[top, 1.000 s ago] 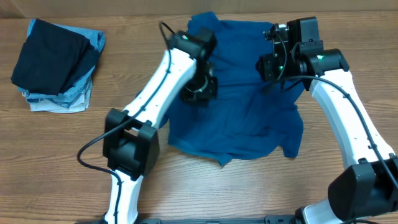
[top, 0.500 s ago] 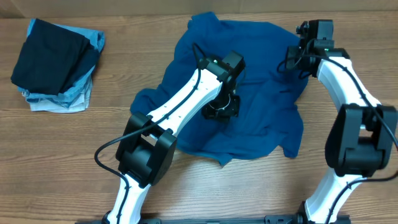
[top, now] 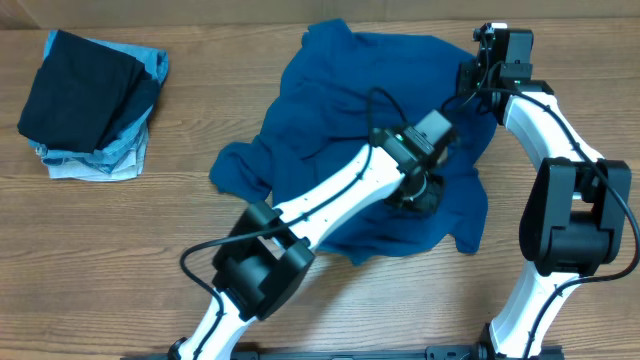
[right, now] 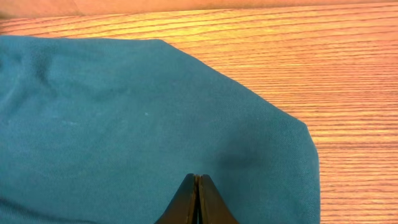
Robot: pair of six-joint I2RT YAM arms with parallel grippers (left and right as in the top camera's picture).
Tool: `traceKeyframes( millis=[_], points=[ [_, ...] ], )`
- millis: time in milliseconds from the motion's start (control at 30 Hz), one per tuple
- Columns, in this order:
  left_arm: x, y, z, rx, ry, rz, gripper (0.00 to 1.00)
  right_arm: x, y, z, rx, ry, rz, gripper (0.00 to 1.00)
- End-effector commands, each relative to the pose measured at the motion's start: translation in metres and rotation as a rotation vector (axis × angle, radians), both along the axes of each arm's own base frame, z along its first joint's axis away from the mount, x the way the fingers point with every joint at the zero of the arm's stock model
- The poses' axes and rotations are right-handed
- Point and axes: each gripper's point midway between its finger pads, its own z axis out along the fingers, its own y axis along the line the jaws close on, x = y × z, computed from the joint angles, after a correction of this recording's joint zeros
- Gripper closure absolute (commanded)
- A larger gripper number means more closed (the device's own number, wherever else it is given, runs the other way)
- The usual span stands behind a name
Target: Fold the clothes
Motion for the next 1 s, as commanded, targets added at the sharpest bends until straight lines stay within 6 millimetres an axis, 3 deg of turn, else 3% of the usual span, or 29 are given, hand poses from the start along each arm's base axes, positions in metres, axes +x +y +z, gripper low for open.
traceKeyframes(
  millis=[0,100,433,733,833,967],
  points=[
    [-0.003,0.007,-0.039,0.077,0.046,-0.004,0.96,0.007,-0.009,0.001,-0.008,-0.019,-0.014,0.96],
    [-0.004,0.011,-0.059,0.110,0.075,-0.002,0.96,0.009,-0.012,-0.015,-0.007,-0.002,-0.020,0.96],
    [-0.006,0.015,-0.061,0.127,0.076,-0.013,0.96,0.000,-0.025,-0.082,-0.053,0.121,-0.069,0.96],
    [-0.022,0.028,-0.060,0.143,0.154,-0.083,0.96,-0.038,-0.064,-0.103,-0.042,0.278,-0.225,0.96],
    [-0.022,0.043,-0.059,0.164,0.190,-0.094,0.96,-0.057,-0.086,-0.110,-0.030,0.346,-0.272,0.96],
    [-0.021,0.078,-0.056,0.221,0.268,-0.094,0.96,-0.088,-0.105,-0.120,-0.014,0.459,-0.316,0.96]
  ],
)
